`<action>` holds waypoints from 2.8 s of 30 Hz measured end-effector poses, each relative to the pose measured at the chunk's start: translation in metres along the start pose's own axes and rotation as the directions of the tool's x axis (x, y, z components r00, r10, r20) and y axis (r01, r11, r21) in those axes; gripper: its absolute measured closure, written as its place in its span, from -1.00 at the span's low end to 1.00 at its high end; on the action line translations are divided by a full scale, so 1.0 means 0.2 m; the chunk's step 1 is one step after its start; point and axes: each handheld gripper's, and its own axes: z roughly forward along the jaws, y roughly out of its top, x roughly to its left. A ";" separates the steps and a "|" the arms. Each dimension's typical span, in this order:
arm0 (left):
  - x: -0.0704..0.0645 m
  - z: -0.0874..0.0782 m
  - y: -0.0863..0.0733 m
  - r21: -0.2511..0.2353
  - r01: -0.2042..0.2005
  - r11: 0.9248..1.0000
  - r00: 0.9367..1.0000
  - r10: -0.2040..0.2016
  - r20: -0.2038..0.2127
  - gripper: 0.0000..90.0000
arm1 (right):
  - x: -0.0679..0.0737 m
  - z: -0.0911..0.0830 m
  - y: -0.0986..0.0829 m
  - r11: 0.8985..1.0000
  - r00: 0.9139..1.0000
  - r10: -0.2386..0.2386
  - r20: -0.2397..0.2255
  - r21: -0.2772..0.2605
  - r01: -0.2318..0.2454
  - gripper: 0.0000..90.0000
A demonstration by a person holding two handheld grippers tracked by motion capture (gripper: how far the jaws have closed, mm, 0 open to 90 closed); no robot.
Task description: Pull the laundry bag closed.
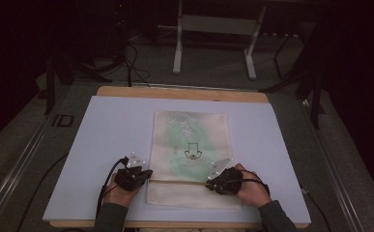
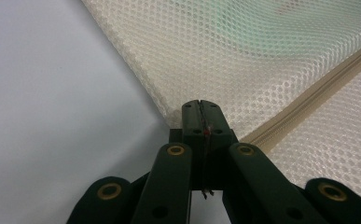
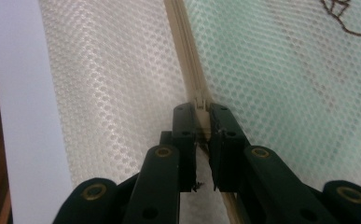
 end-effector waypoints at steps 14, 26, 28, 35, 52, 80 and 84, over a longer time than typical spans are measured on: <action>0.00 0.00 0.00 0.000 -0.002 1.000 1.000 0.002 -0.002 0.99 | -0.01 -0.05 -0.05 1.000 1.000 0.026 0.009 -0.002 -0.026 0.83; 0.00 0.00 0.00 0.000 -0.002 1.000 1.000 0.002 -0.002 0.99 | -0.02 -0.09 -0.08 0.999 0.999 0.037 0.020 -0.003 -0.037 0.83; 0.00 0.00 0.00 0.000 -0.002 1.000 1.000 0.002 -0.002 0.99 | -0.02 -0.09 -0.09 0.999 0.999 0.043 0.012 -0.011 -0.043 0.83; 0.00 0.00 0.00 0.000 -0.002 1.000 1.000 0.002 -0.001 0.99 | -0.03 -0.10 -0.12 0.998 0.998 0.058 0.015 -0.006 -0.058 0.83; 0.00 0.00 0.00 -0.001 -0.003 1.000 1.000 0.003 -0.002 0.99 | -0.05 -0.13 -0.21 0.995 0.995 0.101 0.022 0.002 -0.101 0.83; 0.00 0.00 0.00 0.000 -0.004 1.000 1.000 0.004 -0.002 0.99 | -0.08 -0.17 -0.31 0.988 0.988 0.151 0.031 -0.002 -0.151 0.83; 0.00 0.00 0.00 0.000 -0.001 1.000 1.000 0.001 -0.001 0.99 | -0.08 -0.19 -0.33 0.986 0.986 0.165 0.030 -0.014 -0.165 0.83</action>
